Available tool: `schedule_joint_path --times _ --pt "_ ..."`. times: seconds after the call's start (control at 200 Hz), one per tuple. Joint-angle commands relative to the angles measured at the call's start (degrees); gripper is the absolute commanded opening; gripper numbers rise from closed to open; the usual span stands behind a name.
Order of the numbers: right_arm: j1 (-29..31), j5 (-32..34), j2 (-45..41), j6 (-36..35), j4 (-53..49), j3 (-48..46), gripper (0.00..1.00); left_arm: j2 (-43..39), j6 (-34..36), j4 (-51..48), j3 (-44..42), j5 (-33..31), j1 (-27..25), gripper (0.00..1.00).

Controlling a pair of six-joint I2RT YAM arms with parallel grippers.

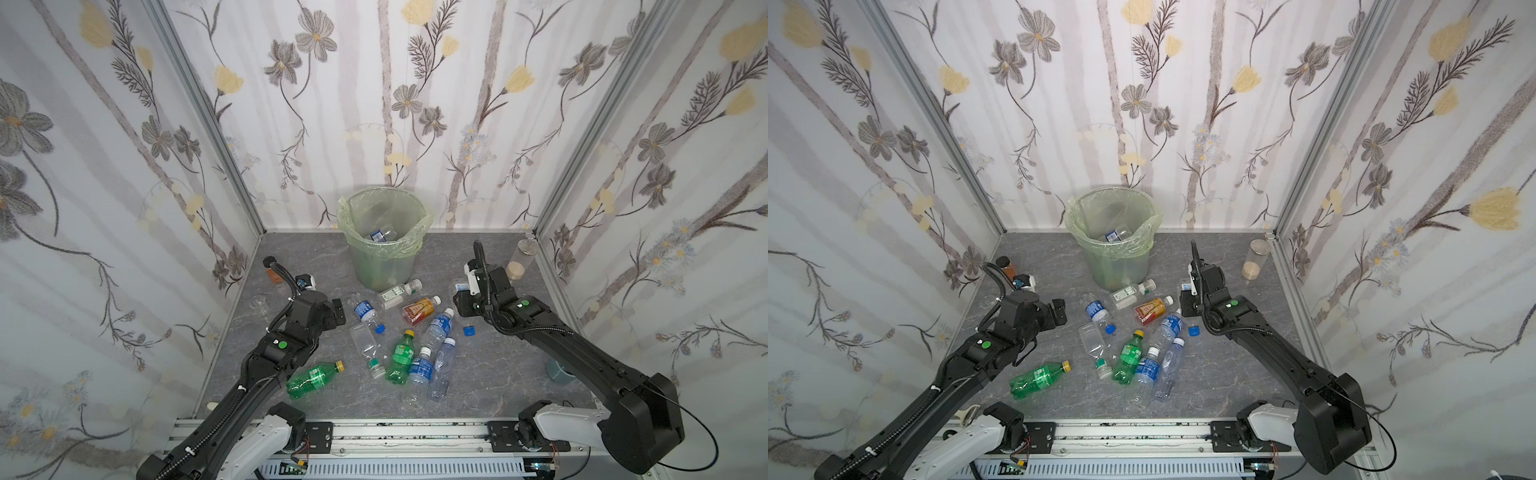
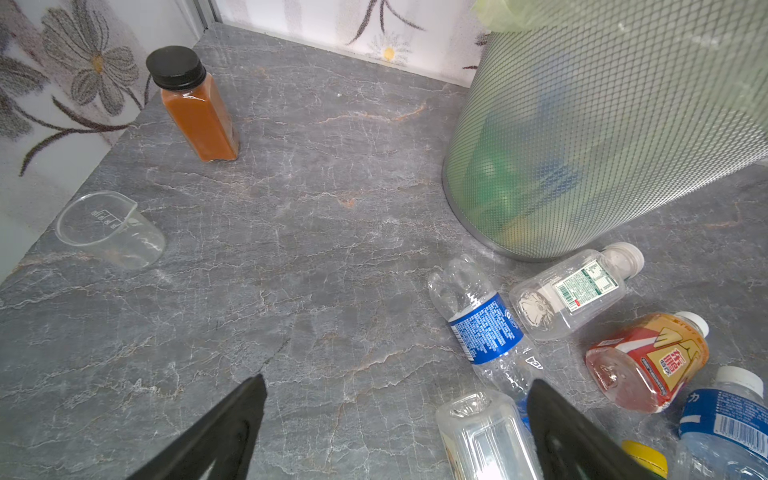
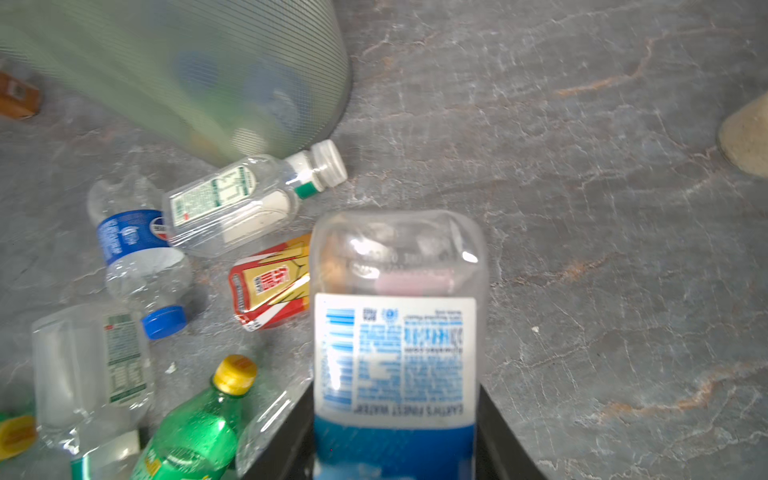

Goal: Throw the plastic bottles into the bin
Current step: 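Lift the blue-labelled bottle with the right gripper and release it over the bin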

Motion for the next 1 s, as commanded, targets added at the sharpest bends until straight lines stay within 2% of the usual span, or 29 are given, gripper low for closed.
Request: schedule_joint_path --times 0.0,0.105,0.215,0.32,0.35,0.39,0.43,0.485,0.55,0.64,0.999 --pt "1.02 -5.2 0.61 -4.77 -1.88 4.13 0.45 -0.11 -1.01 2.28 -0.12 -0.24 0.17 1.0" --pt "1.64 -11.98 2.44 -7.28 -1.28 10.74 0.45 0.1 -0.83 2.5 0.04 0.42 0.16 1.0" --pt "1.66 -19.28 6.29 -7.68 1.2 21.61 0.45 0.24 -0.31 2.54 0.41 2.13 0.17 1.0" --pt "1.73 -23.65 13.54 -4.3 8.06 33.99 0.45 -0.11 -0.13 2.59 0.74 4.35 0.18 1.0" --pt "1.65 -22.41 16.41 -2.25 10.5 38.15 0.51 -0.22 -0.26 2.63 0.87 4.79 0.25 1.0" --pt "1.65 -18.14 20.8 1.24 13.3 44.22 0.66 -0.35 -0.39 2.63 0.95 5.24 0.22 1.0" --pt "1.34 -15.96 25.39 3.72 15.31 50.35 0.71 -0.27 -0.48 2.63 0.99 5.61 0.21 1.0" --pt "0.69 -16.25 31.16 7.67 15.98 59.24 0.82 -0.16 -0.82 2.55 1.15 6.26 0.24 1.0" --pt "-0.02 -18.86 34.66 10.62 16.84 65.24 0.86 0.15 -0.84 2.37 1.34 8.46 0.25 1.0" --pt "-0.12 -19.05 33.33 10.48 17.45 64.3 0.91 0.23 -1.01 2.3 1.39 11.5 0.25 1.0" --pt "-2.18 -17.16 19.06 2.55 11.78 43.97 0.91 1.93 -0.97 2.19 2.31 17.92 0.22 1.0"
